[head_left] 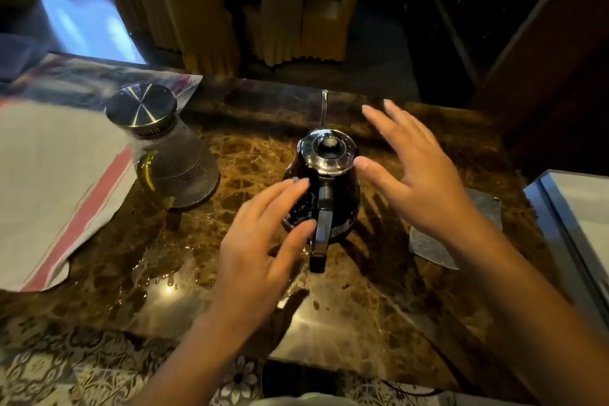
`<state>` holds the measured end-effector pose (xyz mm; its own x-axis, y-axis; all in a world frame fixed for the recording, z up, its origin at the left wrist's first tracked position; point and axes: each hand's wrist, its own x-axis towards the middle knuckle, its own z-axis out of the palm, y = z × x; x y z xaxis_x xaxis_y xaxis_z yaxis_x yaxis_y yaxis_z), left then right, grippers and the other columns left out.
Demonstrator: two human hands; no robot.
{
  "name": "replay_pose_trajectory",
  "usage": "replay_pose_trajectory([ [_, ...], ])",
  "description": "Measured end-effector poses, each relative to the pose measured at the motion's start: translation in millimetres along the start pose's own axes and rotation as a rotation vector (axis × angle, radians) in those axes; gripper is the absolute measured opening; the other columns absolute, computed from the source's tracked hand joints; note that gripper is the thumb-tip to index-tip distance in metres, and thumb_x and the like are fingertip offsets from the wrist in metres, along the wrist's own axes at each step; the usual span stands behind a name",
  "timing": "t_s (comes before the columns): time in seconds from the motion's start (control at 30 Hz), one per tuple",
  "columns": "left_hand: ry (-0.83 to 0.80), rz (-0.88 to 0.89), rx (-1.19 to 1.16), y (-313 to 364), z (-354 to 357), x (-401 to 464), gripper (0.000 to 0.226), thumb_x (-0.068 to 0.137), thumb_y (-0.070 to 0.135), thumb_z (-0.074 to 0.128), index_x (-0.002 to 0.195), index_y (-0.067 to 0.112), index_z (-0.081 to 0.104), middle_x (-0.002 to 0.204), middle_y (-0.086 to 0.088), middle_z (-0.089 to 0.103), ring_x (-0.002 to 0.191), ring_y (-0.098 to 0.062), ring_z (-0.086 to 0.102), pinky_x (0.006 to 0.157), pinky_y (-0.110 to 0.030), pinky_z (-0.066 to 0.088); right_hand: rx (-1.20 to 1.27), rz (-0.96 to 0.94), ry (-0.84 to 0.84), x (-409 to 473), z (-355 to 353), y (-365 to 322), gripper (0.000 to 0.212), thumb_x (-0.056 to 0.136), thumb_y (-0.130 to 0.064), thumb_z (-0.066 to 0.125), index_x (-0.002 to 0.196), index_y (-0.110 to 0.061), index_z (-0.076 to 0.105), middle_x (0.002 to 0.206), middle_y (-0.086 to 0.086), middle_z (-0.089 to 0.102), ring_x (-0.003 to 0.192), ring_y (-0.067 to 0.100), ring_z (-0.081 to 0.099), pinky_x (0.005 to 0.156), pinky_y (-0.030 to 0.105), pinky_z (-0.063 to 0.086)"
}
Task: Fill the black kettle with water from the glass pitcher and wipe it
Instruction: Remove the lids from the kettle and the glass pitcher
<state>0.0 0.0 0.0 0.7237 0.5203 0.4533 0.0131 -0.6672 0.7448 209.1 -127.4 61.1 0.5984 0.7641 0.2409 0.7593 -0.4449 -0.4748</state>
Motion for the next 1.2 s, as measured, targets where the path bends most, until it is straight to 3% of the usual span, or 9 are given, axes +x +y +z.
replay_pose_trajectory([
  [0.17, -0.147, 0.004, -0.009, -15.9, 9.9, 3.0, 0.050, 0.102, 0.047, 0.055, 0.148, 0.029, 0.050, 0.144, 0.008, 0.058, 0.134, -0.005, 0.053, 0.107, -0.031, 0.050, -0.052, -0.053, 0.018, 12.9, 16.9, -4.4, 0.058, 0.099, -0.060, 0.050, 0.154, -0.044, 0.039, 0.168, -0.010, 0.030, 0.158, 0.017, 0.018, 0.124, 0.051, 0.025],
  [0.3, -0.190, -0.048, -0.113, -20.8, 15.2, 7.4, 0.052, 0.101, 0.049, 0.055, 0.149, 0.029, 0.051, 0.136, 0.011, 0.066, 0.125, 0.001, 0.061, 0.100, -0.034, 0.055, 0.004, -0.080, 0.074, 29.9, 28.6, -4.9, 0.049, 0.100, -0.051, 0.058, 0.146, -0.034, 0.054, 0.158, -0.009, 0.045, 0.147, 0.015, 0.035, 0.115, 0.032, 0.029],
  [0.5, -0.249, -0.098, -0.174, -17.9, 26.8, 16.6, 0.049, 0.100, 0.047, 0.056, 0.146, 0.029, 0.055, 0.134, 0.011, 0.067, 0.122, 0.001, 0.063, 0.098, -0.033, 0.057, 0.092, -0.106, 0.182, 45.0, 41.7, -0.4, 0.028, 0.098, -0.050, 0.061, 0.111, -0.029, 0.075, 0.115, -0.010, 0.064, 0.109, 0.012, 0.054, 0.088, 0.029, 0.045],
  [0.6, -0.262, -0.093, -0.180, -19.3, 34.1, 21.2, 0.037, 0.100, 0.042, 0.056, 0.135, 0.030, 0.059, 0.107, 0.021, 0.069, 0.091, 0.014, 0.065, 0.077, -0.012, 0.052, 0.095, -0.081, 0.148, 52.0, 45.8, 1.9, 0.032, 0.096, -0.056, 0.060, 0.104, -0.030, 0.075, 0.105, -0.013, 0.062, 0.101, 0.008, 0.054, 0.080, 0.026, 0.045],
  [0.7, -0.229, -0.099, -0.169, -19.9, 39.2, 24.9, 0.028, 0.102, 0.043, 0.054, 0.127, 0.033, 0.058, 0.088, 0.023, 0.066, 0.071, 0.010, 0.063, 0.064, -0.010, 0.046, 0.124, -0.088, 0.156, 55.8, 50.7, 2.8, 0.028, 0.096, -0.051, 0.062, 0.100, -0.027, 0.075, 0.100, -0.012, 0.061, 0.095, 0.008, 0.055, 0.077, 0.024, 0.043],
  [0.83, -0.199, -0.085, -0.169, -29.1, 36.4, 26.9, 0.030, 0.105, 0.043, 0.048, 0.131, 0.032, 0.059, 0.098, 0.017, 0.072, 0.085, 0.001, 0.071, 0.070, -0.017, 0.056, 0.166, -0.063, 0.215, 56.3, 60.5, 5.0, 0.027, 0.099, -0.044, 0.060, 0.096, -0.020, 0.071, 0.094, -0.005, 0.061, 0.088, 0.013, 0.057, 0.074, 0.028, 0.045],
  [0.93, -0.154, -0.094, -0.164, -43.1, 29.3, 35.0, 0.030, 0.106, 0.030, 0.049, 0.134, 0.026, 0.060, 0.107, 0.009, 0.072, 0.097, -0.006, 0.072, 0.081, -0.024, 0.059, 0.095, -0.068, 0.245, 59.7, 62.2, 8.1, 0.030, 0.100, -0.043, 0.055, 0.092, -0.016, 0.068, 0.090, -0.003, 0.061, 0.084, 0.015, 0.056, 0.074, 0.030, 0.043],
  [1.07, -0.145, -0.089, -0.138, -51.5, 24.6, 44.9, 0.032, 0.105, 0.021, 0.049, 0.135, 0.026, 0.060, 0.104, 0.007, 0.072, 0.094, -0.009, 0.072, 0.081, -0.024, 0.057, -0.023, -0.099, 0.296, 61.3, 61.5, 12.5, 0.031, 0.101, -0.042, 0.055, 0.093, -0.015, 0.068, 0.089, -0.002, 0.062, 0.083, 0.015, 0.055, 0.073, 0.028, 0.039],
  [1.2, -0.102, -0.071, -0.102, -53.7, 31.2, 42.3, 0.029, 0.107, 0.028, 0.047, 0.133, 0.026, 0.060, 0.098, 0.003, 0.071, 0.088, -0.011, 0.071, 0.077, -0.031, 0.059, -0.025, -0.125, 0.268, 66.7, 62.4, 14.0, 0.033, 0.103, -0.041, 0.052, 0.090, -0.014, 0.066, 0.086, -0.001, 0.059, 0.081, 0.017, 0.052, 0.072, 0.029, 0.037],
])
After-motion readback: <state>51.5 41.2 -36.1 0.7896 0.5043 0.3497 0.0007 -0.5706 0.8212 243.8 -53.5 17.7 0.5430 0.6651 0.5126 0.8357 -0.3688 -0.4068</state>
